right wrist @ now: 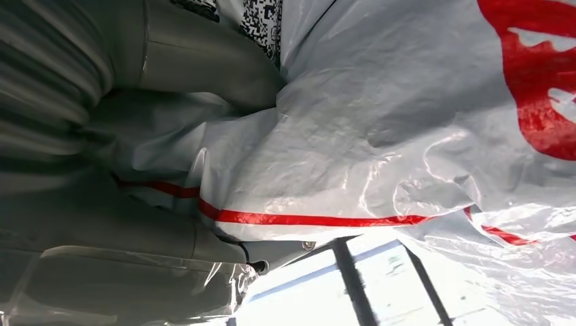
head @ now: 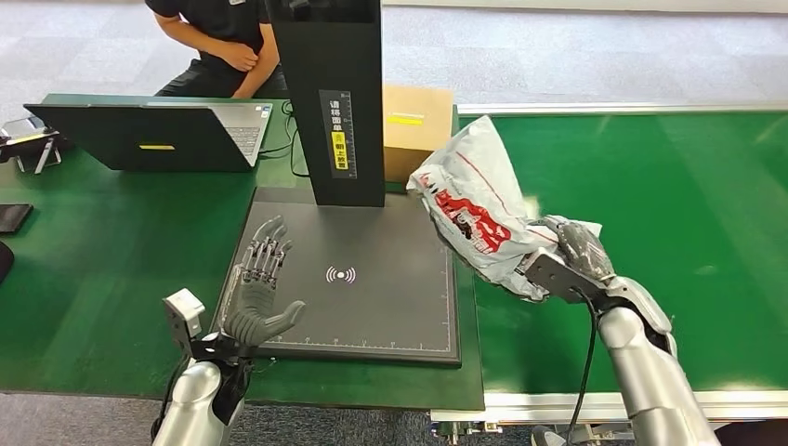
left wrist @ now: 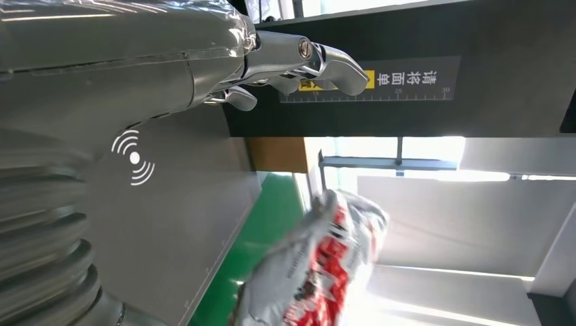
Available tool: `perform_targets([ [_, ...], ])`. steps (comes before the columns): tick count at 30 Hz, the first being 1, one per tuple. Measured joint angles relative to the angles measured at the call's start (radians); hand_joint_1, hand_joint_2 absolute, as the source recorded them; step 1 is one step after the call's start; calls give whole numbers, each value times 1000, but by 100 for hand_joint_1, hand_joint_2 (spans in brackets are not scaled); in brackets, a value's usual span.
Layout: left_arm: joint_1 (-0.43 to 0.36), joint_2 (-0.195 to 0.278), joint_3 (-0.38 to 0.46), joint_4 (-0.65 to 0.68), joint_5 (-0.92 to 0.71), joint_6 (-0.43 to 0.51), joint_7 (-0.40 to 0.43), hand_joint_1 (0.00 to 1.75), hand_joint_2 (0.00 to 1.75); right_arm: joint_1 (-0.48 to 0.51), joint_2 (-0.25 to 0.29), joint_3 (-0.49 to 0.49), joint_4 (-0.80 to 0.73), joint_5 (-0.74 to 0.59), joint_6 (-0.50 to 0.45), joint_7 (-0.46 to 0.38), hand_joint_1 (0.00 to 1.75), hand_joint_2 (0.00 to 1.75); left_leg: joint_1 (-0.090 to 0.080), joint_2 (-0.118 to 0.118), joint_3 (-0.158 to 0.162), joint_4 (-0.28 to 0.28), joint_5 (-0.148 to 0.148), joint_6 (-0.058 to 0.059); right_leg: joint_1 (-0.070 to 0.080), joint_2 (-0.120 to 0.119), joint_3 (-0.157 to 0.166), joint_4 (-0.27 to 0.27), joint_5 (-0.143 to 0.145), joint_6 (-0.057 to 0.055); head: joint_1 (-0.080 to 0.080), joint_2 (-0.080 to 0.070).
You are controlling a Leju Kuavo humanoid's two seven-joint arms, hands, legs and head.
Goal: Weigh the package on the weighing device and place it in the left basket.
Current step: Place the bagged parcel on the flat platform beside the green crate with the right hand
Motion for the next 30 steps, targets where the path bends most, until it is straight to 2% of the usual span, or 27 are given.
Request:
perform_targets([
  [5,0,0,-2,1,-2,0,-3,0,175,-139,-39,149,98,30,46,-47,175,175,0,0,0,0,0,0,0,0,-1,0,0,0,0,0],
  [13,-16,0,-7,17,-6,4,-2,0,175,-322,-36,421,138,22,142,-68,175,175,0,-1,-2,0,1,-1,1,-1,-2,2,0,0,0,0],
  [22,-26,3,-21,31,0,8,-2,0,175,-437,49,727,188,11,106,-4,175,175,0,-3,-4,0,2,-2,1,-2,-5,3,0,-1,0,0],
  [30,-33,3,-23,33,3,1,12,0,175,-490,140,867,377,0,82,58,175,175,0,-3,-4,0,3,-2,0,-3,-5,3,0,-1,0,0],
])
